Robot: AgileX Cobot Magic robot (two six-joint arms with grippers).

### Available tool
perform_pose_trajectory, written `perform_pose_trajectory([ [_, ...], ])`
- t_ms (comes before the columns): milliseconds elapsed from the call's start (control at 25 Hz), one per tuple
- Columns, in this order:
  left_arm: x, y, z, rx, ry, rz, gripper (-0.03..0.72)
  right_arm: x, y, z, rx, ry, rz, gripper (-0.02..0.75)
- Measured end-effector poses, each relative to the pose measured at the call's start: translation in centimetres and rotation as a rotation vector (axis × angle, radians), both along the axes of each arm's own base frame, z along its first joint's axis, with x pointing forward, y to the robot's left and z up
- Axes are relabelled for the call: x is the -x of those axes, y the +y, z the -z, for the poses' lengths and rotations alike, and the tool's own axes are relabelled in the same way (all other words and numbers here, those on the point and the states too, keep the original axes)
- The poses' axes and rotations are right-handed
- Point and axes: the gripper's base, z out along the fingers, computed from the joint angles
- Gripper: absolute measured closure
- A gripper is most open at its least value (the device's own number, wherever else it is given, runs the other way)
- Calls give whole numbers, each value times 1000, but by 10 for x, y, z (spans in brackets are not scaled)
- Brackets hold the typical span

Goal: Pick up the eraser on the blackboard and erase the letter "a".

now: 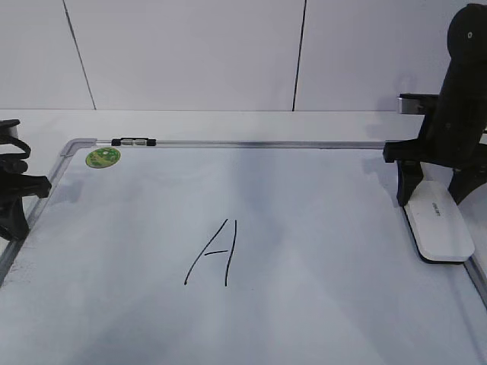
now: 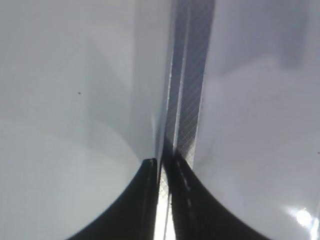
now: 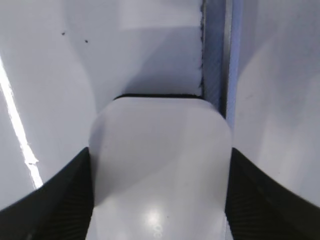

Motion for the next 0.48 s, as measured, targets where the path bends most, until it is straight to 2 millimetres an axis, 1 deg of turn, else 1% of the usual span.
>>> perform_pose_trajectory([
  [200, 0, 0, 0, 0, 0, 0, 622, -2, 1, 8, -9, 15, 3, 207],
  [480, 0, 0, 0, 0, -4, 0, 619, -2, 1, 10, -12, 21, -4, 185],
])
